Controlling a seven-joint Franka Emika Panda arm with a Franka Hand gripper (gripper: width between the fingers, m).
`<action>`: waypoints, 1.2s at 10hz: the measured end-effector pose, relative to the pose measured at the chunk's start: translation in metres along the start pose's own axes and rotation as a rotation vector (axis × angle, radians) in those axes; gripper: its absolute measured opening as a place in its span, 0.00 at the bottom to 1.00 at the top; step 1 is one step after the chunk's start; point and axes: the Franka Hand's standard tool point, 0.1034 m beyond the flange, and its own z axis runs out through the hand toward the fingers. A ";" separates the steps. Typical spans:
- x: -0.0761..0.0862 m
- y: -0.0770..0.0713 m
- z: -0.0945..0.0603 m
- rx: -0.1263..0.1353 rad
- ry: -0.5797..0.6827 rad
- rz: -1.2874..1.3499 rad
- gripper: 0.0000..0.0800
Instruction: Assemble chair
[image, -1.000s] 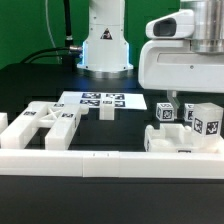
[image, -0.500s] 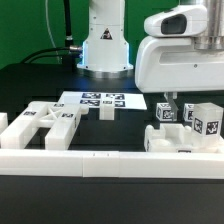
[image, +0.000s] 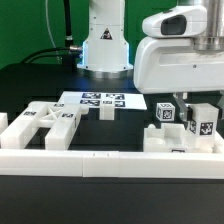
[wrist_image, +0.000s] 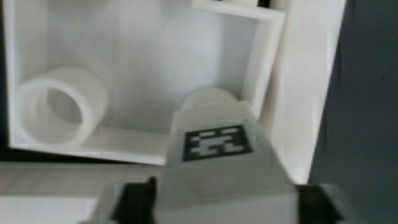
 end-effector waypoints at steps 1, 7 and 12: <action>0.000 0.000 0.000 0.000 0.000 0.040 0.36; 0.001 0.015 -0.001 -0.025 0.014 0.559 0.36; 0.001 0.022 -0.019 -0.028 0.039 0.562 0.63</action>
Offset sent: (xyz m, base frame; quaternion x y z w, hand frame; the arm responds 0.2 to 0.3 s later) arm -0.0011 0.0052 -0.0013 0.0306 -0.0012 0.2556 0.9663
